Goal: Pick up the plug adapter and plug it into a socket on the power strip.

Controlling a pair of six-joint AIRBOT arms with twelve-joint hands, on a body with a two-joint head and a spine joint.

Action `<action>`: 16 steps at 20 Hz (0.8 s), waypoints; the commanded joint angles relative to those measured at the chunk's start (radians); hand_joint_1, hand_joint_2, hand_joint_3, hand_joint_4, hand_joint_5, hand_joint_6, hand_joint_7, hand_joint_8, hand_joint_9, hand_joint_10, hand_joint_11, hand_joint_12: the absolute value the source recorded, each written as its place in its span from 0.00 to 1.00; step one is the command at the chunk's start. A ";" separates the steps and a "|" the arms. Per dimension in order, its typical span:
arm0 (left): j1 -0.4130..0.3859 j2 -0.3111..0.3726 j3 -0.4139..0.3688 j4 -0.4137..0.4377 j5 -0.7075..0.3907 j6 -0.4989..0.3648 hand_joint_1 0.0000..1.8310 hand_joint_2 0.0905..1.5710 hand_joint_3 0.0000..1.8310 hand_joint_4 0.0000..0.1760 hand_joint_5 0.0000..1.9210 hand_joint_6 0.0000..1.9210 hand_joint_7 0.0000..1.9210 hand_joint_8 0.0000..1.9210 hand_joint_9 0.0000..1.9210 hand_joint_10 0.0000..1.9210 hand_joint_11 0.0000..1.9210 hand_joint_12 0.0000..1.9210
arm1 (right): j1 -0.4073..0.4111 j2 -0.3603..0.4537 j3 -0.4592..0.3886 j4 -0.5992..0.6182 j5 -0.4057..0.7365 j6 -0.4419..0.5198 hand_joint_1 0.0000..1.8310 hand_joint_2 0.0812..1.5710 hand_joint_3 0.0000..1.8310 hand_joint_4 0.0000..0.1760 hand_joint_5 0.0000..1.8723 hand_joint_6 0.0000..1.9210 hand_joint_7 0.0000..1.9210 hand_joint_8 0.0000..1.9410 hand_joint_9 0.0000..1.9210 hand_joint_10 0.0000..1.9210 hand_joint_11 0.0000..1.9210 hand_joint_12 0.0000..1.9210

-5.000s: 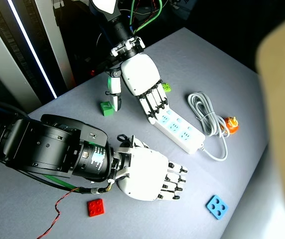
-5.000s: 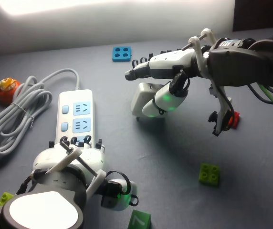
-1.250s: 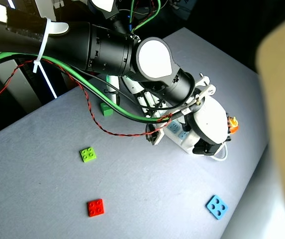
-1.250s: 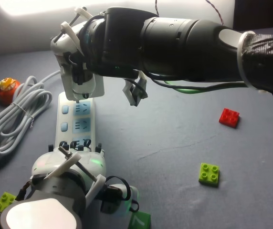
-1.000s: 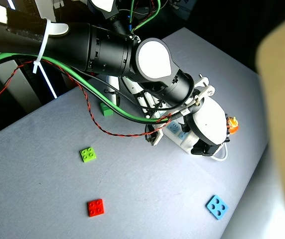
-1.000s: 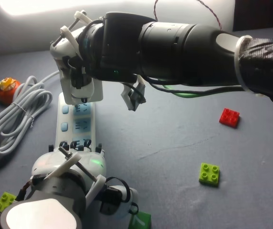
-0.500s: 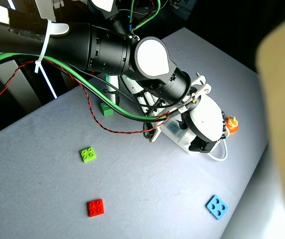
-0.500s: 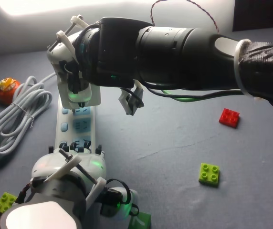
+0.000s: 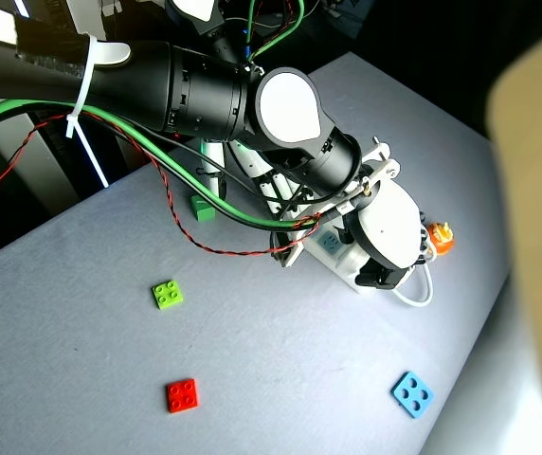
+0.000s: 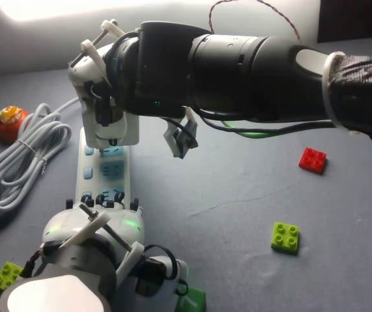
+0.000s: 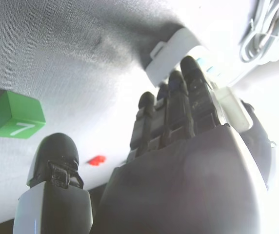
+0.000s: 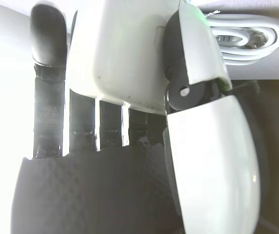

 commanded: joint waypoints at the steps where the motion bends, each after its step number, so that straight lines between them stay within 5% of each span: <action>1: 0.003 0.005 -0.004 0.035 0.024 0.000 0.07 0.77 0.00 0.00 0.05 0.00 0.05 0.00 0.04 0.00 0.00 0.20 | 0.019 0.009 -0.002 -0.035 0.030 -0.002 0.66 0.73 0.00 0.00 0.50 0.49 0.44 0.69 0.42 0.57 0.43 0.70; 16: 0.018 0.005 -0.006 0.035 0.025 0.000 0.06 0.79 0.00 0.00 0.03 0.00 0.04 0.00 0.04 0.00 0.00 0.16 | 0.019 0.013 -0.015 -0.035 0.045 -0.012 0.67 0.72 0.00 0.00 0.50 0.47 0.48 0.65 0.44 0.58 0.44 0.72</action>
